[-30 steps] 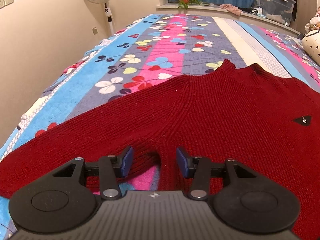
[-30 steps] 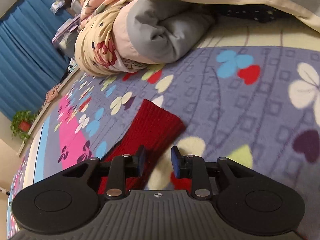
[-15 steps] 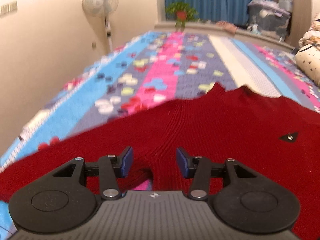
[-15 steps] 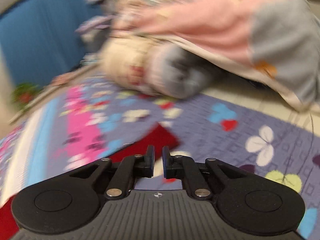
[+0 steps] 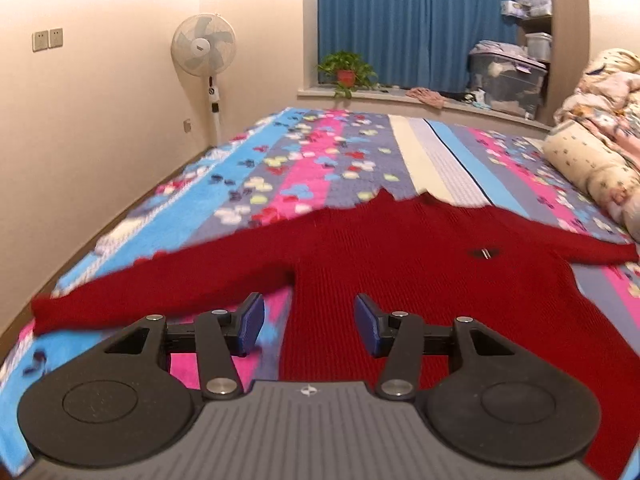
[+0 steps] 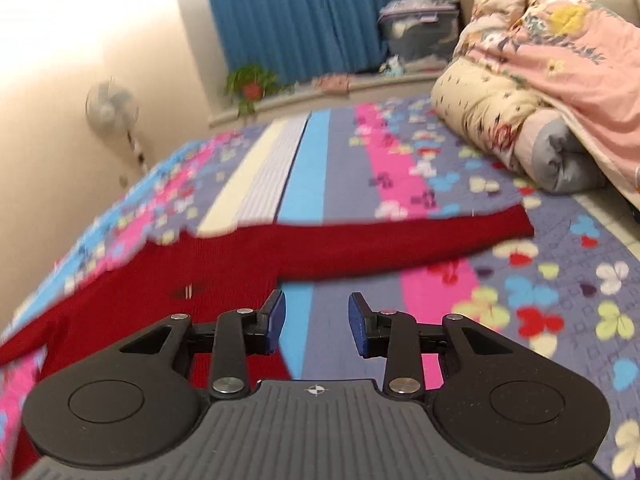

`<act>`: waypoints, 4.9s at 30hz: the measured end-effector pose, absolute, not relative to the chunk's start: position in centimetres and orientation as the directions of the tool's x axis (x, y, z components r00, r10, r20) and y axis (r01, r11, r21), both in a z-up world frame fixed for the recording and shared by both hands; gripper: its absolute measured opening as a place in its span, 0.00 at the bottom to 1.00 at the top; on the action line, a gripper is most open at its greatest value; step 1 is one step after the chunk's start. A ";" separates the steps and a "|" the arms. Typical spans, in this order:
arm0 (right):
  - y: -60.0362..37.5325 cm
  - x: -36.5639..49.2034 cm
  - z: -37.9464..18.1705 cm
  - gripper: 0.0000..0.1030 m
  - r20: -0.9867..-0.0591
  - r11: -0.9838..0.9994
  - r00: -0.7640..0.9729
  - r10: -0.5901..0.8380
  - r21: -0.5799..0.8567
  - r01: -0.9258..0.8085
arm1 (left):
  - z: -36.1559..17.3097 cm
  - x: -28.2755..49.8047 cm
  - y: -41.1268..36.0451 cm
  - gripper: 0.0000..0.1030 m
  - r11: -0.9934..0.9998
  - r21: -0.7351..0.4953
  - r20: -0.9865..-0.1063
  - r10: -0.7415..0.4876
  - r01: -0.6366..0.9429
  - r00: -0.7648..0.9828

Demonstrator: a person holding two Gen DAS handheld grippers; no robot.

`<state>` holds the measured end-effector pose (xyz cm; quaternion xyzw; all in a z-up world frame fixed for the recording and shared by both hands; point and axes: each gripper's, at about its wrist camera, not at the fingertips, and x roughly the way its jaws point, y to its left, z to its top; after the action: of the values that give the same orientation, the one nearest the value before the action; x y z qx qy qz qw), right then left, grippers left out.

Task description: Fold small clothes

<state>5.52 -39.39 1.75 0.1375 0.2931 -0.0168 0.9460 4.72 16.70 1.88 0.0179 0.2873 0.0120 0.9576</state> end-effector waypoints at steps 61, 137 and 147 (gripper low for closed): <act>-35.6 2.6 -6.7 0.08 -0.794 0.969 0.576 0.196 0.247 0.011 | -5.7 1.1 20.0 0.08 0.994 -0.102 -0.829 -0.101 0.030 0.551; -31.7 3.9 -6.5 0.46 -0.773 0.995 0.627 0.100 0.084 -0.055 | -4.5 2.6 20.0 0.82 0.992 0.076 -0.772 0.121 -0.098 0.624; -32.3 3.6 -6.1 0.46 -0.761 0.994 0.641 0.102 0.096 -0.045 | -2.1 3.7 19.0 0.30 0.983 0.156 -0.673 0.177 -0.096 0.718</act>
<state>3.60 -32.32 -6.07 0.0342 0.4218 0.0406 0.9051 3.70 19.01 -2.09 0.0551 0.3681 0.0736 0.9252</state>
